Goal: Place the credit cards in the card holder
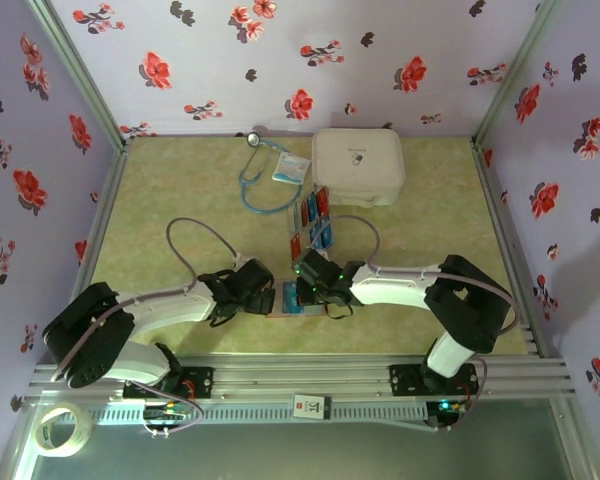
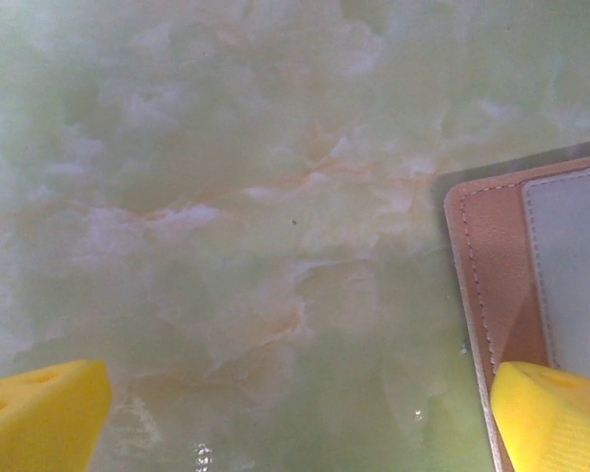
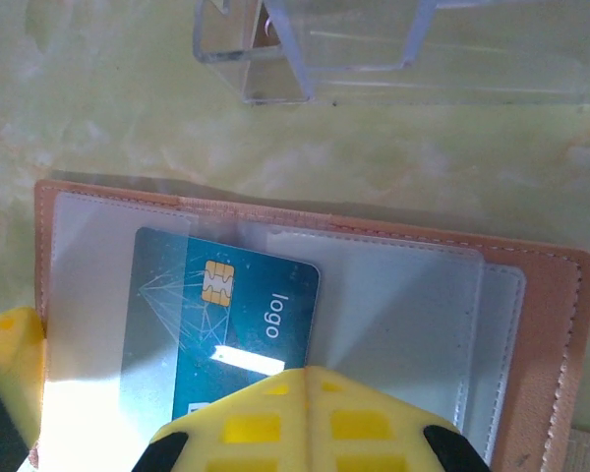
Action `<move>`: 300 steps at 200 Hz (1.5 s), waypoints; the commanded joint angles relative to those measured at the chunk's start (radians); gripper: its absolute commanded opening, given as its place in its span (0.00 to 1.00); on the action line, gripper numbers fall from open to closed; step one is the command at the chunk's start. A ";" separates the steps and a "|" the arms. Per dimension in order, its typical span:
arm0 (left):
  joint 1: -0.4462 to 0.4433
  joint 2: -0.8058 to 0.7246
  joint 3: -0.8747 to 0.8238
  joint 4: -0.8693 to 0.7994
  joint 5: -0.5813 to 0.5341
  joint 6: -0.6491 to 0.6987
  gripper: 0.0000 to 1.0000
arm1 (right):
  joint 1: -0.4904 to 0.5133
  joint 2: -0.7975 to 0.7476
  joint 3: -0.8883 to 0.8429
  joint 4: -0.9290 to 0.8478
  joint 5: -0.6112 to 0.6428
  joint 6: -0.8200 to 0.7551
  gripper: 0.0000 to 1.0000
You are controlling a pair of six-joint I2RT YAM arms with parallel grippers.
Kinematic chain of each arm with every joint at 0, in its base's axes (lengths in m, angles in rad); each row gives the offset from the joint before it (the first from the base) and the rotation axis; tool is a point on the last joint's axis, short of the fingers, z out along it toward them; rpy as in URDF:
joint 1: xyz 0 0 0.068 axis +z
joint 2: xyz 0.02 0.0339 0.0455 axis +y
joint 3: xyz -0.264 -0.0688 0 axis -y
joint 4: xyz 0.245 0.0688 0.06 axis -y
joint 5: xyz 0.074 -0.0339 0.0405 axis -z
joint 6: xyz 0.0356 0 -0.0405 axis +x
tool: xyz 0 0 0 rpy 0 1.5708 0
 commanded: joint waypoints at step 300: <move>0.060 -0.143 -0.033 -0.063 0.027 0.014 1.00 | 0.022 0.001 0.022 0.044 -0.040 0.050 0.00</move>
